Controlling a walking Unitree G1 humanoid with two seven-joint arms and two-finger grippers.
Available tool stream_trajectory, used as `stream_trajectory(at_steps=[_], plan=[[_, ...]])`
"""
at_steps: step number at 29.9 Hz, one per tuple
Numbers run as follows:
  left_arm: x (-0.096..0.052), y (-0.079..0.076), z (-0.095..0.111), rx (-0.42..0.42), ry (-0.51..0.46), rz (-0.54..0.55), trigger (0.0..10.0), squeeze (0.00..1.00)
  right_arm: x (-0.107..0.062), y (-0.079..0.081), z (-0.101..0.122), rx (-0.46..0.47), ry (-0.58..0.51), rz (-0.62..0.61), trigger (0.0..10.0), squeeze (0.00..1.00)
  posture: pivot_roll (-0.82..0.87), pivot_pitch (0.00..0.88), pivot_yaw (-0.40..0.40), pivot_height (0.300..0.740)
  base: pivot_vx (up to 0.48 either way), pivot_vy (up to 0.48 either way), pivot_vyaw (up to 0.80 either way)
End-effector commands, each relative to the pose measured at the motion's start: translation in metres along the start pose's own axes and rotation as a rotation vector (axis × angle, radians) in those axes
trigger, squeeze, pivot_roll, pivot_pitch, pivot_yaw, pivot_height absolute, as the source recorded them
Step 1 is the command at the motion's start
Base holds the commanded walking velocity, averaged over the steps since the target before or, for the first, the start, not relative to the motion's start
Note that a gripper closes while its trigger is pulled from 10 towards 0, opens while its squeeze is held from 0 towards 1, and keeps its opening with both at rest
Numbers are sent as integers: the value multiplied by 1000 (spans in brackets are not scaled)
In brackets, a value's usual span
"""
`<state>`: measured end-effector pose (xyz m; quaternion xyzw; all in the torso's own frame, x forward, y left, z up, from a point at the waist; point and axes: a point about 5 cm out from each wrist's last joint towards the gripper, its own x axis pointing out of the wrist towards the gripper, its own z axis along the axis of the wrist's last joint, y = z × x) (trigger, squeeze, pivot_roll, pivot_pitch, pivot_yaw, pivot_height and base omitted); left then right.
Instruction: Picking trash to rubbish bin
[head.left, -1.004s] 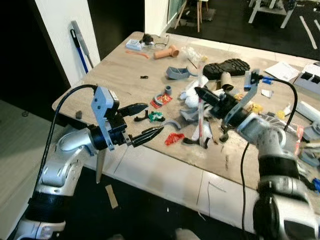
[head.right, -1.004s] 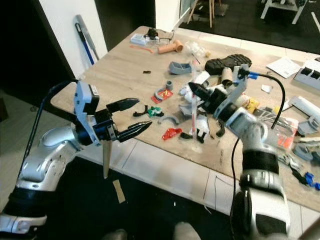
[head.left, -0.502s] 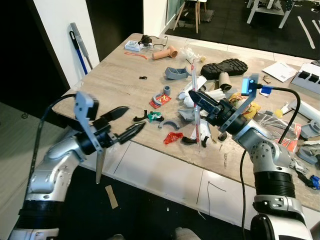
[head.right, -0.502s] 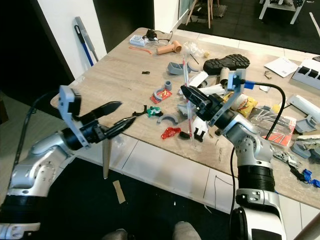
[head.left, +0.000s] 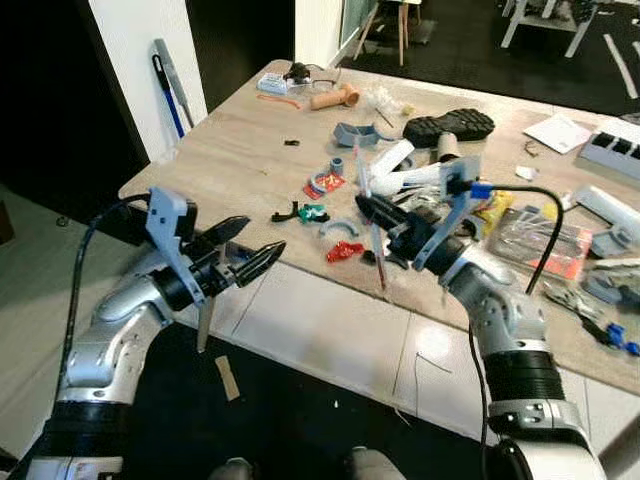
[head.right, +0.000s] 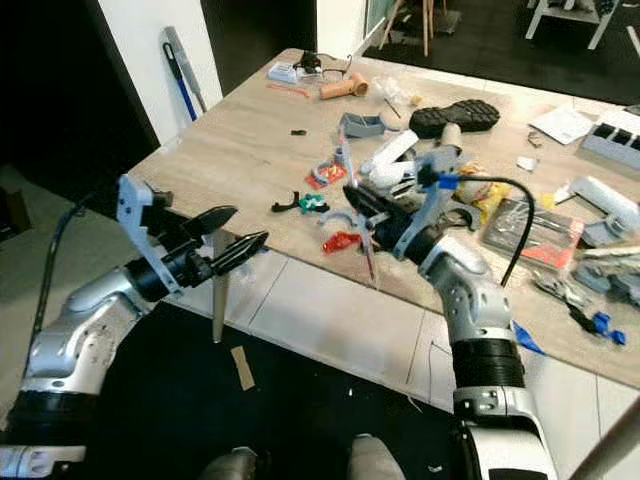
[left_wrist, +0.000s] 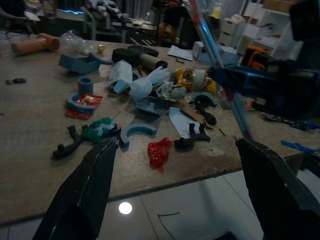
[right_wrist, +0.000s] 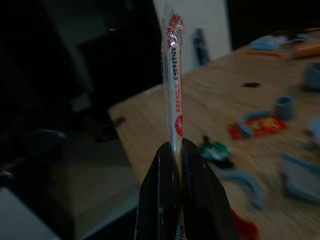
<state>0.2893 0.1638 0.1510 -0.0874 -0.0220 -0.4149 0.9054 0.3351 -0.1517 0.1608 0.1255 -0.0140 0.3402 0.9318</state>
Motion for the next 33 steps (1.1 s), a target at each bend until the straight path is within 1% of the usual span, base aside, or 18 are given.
stream_trajectory(at_steps=[1, 4, 5, 6, 8, 11, 15, 19, 21, 22, 24, 26, 28, 30, 31, 32, 33], plan=[[0, 3, -6, -2, 16, 30, 10000, 0, -1, -8, -8, -27, 34, -70, 10000, 0, -72, 0, 14, 740, -319, 0, 0], [-2, 8, -9, -13, 20, 59, 10000, 0, -4, -16, -14, -37, 58, -136, 10000, 0, -71, 0, 15, 740, -322, 0, 0], [-2, 8, -9, -13, 20, 59, 10000, 0, -4, -16, -14, -37, 58, -136, 10000, 0, -71, 0, 15, 740, -322, 0, 0], [-3, 10, -13, -19, 27, 77, 10000, 0, -5, -18, -19, -61, 78, -148, 10000, 0, -71, 0, 16, 740, -322, 0, 0], [-4, 11, -15, -23, 32, 88, 10000, 0, -6, -17, -22, -77, 88, -147, 10000, 0, -71, 0, 17, 740, -322, 0, 0], [-5, 12, -17, -25, 35, 96, 10000, 0, -6, -16, -25, -89, 89, -144, 10000, 0, -72, 0, 18, 740, -324, 0, 0], [-3, 13, -19, -26, 36, 108, 10000, 0, -5, -16, -26, -95, 85, -151, 10000, 0, -73, 0, 19, 740, -325, 0, 0], [-1, 15, -24, -29, 45, 130, 10000, 0, -5, -22, -29, -93, 89, -190, 10000, 0, -75, 0, 20, 740, -323, 0, 0], [-1, 19, -33, -36, 61, 177, 10000, 0, -13, -32, -38, -32, 120, -245, 10000, 0, -74, 0, 19, 740, -150, 0, 0], [-1, 19, -33, -36, 61, 177, 10000, 0, -13, -32, -38, -32, 120, -245, 10000, 0, -74, 0, 19, 740, 0, 0, 0], [-3, 26, -41, -28, 92, 251, 10000, 0, -20, -41, -47, -12, 161, -310, 10000, 0, -73, 0, 19, 740, 0, 0, 763], [-7, 34, -51, -21, 130, 327, 10000, 0, -27, -46, -54, -6, 189, -348, 10000, 0, -74, 0, 19, 740, 0, 0, 763], [-11, 39, -59, -20, 159, 378, 10000, 0, -31, -48, -60, -8, 214, -370, 10000, 0, -76, 0, 20, 740, 0, 0, 763], [-11, 39, -59, -20, 159, 378, 10000, 0, -31, -48, -60, -8, 214, -370, 10000, 0, -76, 0, 20, 740, 0, 0, 763], [-13, 41, -62, -20, 170, 396, 10000, 0, -32, -49, -62, -12, 226, -379, 10000, 0, -76, 0, 20, 740, 0, 0, 763], [-16, 43, -69, -22, 198, 421, 10000, 0, -37, -51, -70, -19, 263, -402, 10000, 0, -76, 0, 19, 740, 0, 0, 763], [-16, 43, -69, -22, 198, 421, 10000, 0, -37, -51, -70, -19, 263, -402, 10000, 0, -76, 0, 19, 740, 0, 0, 763]])
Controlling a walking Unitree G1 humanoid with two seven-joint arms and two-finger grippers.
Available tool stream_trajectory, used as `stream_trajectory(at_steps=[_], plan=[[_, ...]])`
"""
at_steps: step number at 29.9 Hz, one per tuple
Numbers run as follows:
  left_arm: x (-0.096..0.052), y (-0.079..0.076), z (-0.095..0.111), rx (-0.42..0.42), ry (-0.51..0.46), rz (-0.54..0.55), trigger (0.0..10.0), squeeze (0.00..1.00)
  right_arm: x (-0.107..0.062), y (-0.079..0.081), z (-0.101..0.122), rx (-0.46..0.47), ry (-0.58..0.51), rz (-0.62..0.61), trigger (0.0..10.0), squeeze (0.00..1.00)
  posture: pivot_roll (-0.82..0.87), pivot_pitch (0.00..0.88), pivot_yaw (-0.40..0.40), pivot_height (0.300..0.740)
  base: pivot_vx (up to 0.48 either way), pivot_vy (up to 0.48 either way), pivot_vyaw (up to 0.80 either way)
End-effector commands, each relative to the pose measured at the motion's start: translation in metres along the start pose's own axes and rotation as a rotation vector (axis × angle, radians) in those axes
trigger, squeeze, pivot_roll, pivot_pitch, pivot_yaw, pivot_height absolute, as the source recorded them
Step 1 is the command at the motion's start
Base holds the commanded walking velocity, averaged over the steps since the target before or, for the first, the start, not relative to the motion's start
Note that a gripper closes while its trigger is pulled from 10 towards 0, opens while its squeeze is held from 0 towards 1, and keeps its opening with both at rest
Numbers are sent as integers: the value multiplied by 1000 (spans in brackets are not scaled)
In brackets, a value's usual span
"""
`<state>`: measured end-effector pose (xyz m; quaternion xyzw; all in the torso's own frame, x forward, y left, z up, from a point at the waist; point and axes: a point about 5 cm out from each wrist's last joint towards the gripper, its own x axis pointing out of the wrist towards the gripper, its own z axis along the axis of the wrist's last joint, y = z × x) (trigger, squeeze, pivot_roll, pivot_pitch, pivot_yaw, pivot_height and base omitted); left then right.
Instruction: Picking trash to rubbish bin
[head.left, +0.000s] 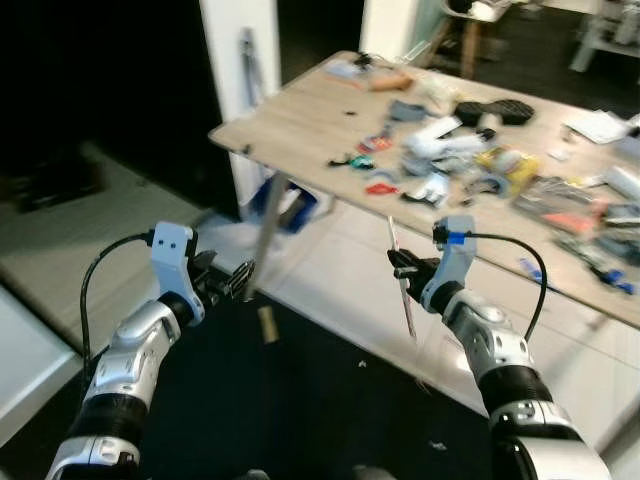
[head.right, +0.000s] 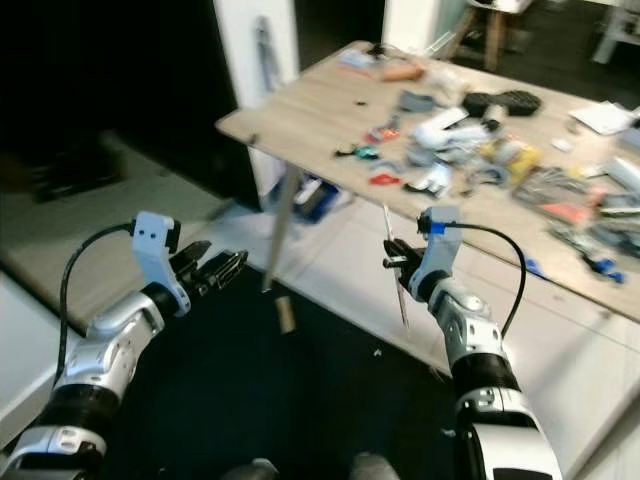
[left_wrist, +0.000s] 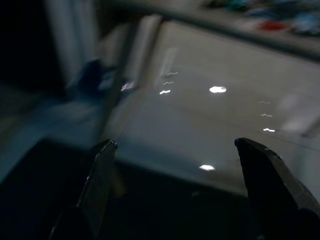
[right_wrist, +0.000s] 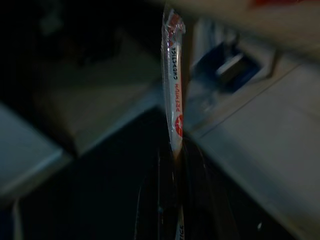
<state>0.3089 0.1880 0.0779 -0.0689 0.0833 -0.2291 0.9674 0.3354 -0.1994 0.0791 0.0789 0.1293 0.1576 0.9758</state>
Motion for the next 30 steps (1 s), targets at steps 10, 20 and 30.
stream_trajectory(at_steps=[10, 20, 30], plan=[[-20, 21, -60, -69, 193, 227, 10000, 0, -19, -18, -50, 52, 131, -137, 10000, 0, -85, 0, 27, 740, 0, 0, 763], [-15, 7, -80, -168, 213, 274, 10000, 0, -23, -11, -75, 127, 188, -174, 10000, 0, -83, 0, 26, 740, 0, 0, 761], [-6, -21, -94, -229, 191, 232, 10000, 0, -25, -1, -90, 235, 166, -210, 10000, 0, -77, 0, 31, 740, 0, 0, 750]])
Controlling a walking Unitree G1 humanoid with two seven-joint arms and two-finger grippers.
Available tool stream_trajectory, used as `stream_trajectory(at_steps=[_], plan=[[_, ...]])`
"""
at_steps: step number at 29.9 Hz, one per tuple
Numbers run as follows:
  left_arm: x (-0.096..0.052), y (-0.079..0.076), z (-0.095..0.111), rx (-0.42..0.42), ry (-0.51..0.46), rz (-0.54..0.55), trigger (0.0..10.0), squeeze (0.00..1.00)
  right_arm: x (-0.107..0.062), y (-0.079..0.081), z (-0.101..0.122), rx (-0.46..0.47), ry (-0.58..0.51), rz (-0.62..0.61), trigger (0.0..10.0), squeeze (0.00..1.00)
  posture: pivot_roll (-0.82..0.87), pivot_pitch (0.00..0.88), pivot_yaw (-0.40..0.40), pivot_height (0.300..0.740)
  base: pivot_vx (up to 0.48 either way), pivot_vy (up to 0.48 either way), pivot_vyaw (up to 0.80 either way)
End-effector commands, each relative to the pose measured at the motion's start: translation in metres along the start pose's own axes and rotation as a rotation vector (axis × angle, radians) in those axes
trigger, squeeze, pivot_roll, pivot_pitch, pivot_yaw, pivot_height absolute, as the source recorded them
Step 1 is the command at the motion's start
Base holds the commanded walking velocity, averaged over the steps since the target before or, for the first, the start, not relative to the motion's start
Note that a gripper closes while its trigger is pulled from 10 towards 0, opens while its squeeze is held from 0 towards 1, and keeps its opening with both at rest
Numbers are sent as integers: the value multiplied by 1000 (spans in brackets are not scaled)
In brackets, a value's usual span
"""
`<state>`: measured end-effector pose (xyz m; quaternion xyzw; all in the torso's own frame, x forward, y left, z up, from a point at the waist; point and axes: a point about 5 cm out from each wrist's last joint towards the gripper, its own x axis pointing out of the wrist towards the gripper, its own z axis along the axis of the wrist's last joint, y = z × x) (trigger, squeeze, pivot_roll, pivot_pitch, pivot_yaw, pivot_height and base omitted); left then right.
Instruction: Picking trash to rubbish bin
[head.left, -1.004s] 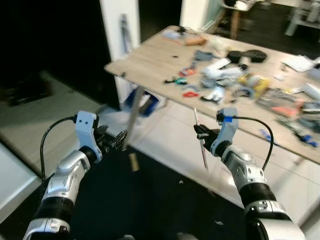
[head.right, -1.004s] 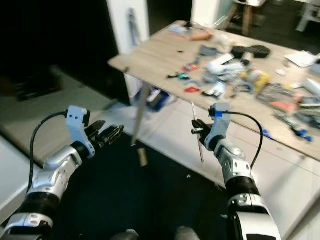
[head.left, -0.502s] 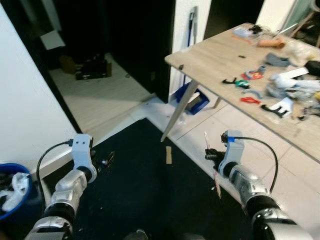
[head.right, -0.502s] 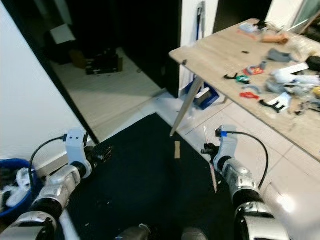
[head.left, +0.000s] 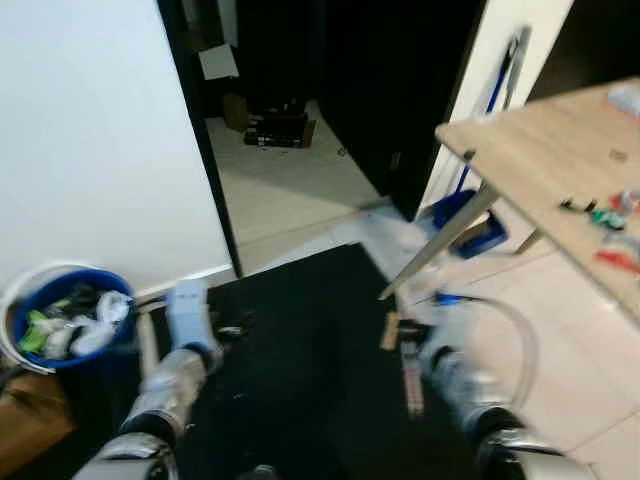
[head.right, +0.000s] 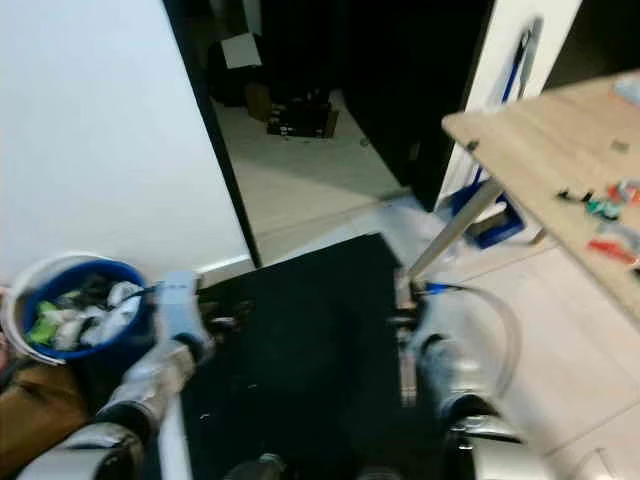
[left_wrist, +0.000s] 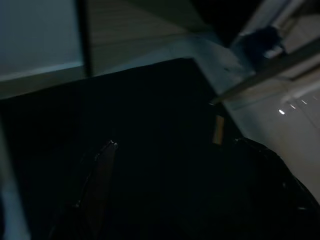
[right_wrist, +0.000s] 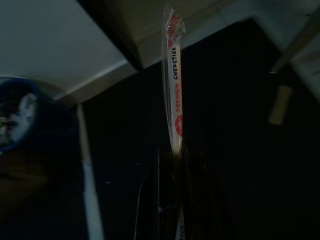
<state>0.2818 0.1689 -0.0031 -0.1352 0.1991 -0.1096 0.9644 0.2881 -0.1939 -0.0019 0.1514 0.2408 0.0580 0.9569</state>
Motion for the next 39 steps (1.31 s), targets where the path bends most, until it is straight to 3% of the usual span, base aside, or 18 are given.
stream_trajectory(at_steps=[1, 9, 39], plan=[[0, -7, -9, -18, 16, -8, 10000, 0, -1, -5, 2, 44, -21, -17, 10000, 0, -76, 0, 31, 740, 0, 0, 725], [0, -4, -7, -17, 9, 4, 10000, 0, 0, -1, 1, 17, -9, 14, 10000, 0, -75, 0, 29, 740, 0, 0, 725], [-5, 3, -20, -56, 74, 32, 10000, 0, 0, -3, 2, 57, -24, 17, 10000, 0, -81, 0, 33, 740, 0, 0, 726]])
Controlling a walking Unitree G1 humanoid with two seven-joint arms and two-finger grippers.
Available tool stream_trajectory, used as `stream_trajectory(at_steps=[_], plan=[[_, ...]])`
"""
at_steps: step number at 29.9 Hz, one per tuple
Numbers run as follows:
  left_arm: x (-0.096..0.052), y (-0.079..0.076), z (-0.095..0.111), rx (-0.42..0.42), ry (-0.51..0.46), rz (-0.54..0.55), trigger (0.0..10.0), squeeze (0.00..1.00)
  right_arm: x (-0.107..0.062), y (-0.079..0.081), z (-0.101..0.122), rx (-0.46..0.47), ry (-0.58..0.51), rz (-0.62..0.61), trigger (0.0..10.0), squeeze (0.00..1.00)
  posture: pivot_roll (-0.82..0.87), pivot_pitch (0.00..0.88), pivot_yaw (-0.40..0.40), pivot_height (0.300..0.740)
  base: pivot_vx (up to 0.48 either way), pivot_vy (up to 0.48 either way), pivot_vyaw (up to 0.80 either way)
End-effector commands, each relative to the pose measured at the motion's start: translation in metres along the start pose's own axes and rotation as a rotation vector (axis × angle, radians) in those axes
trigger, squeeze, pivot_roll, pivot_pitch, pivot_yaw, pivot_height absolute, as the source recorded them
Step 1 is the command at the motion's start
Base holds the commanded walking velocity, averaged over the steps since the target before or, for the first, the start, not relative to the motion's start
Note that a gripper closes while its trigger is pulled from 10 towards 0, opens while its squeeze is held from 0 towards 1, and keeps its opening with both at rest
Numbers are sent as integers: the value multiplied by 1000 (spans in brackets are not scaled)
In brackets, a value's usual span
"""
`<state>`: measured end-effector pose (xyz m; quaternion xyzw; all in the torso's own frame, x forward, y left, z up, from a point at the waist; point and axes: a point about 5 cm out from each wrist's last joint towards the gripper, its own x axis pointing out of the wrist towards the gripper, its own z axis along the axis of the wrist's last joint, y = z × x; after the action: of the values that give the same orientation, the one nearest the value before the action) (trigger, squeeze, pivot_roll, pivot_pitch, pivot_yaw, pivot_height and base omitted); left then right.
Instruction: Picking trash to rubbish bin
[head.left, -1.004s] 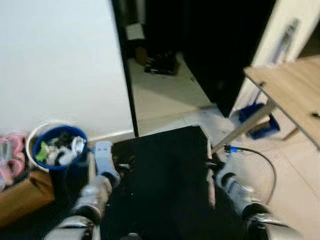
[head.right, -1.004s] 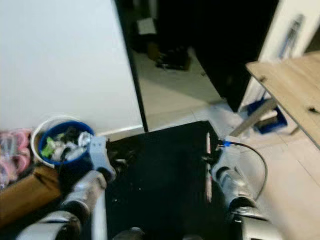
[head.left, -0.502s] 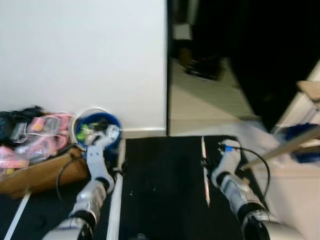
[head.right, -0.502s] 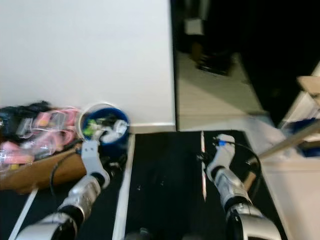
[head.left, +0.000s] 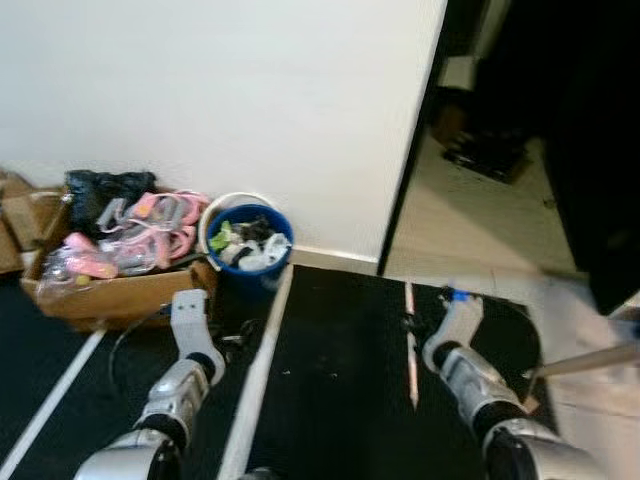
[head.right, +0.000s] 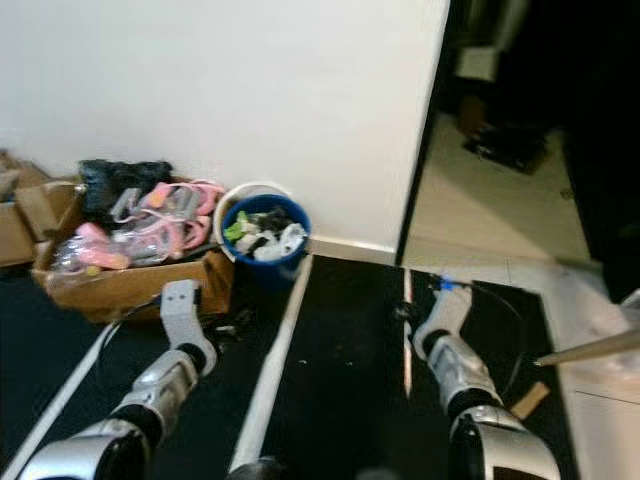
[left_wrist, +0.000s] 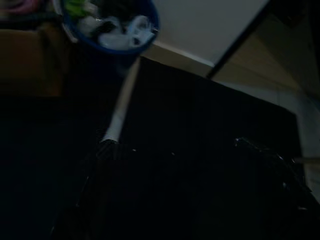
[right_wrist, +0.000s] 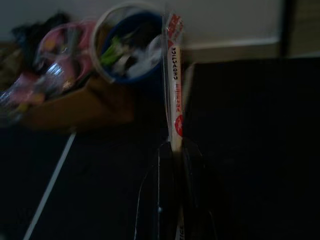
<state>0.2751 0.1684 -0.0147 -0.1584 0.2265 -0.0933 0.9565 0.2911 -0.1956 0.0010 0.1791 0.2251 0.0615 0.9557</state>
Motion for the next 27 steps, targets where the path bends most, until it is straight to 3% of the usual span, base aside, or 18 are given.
stream_trajectory(at_steps=[1, 8, 18, 27], plan=[[-3, 2, -7, 5, 28, 4, 10000, 0, -1, -2, -2, 8, 5, -8, 10000, 0, -81, 0, 33, 740, 0, 0, 725], [-3, 0, -8, 27, 37, -15, 10000, 0, -2, -2, -1, 28, -16, -9, 10000, 0, -83, 0, 37, 740, 0, 0, 187], [-3, 0, -7, 14, 37, -22, 10000, 0, -1, -1, -2, -7, 4, -2, 10000, 0, -83, 0, 38, 740, 0, -458, 0], [-3, 1, -7, 11, 33, -16, 10000, 0, -1, 2, -3, -42, 11, 21, 10000, 0, -79, 0, 36, 740, 0, 0, 783]])
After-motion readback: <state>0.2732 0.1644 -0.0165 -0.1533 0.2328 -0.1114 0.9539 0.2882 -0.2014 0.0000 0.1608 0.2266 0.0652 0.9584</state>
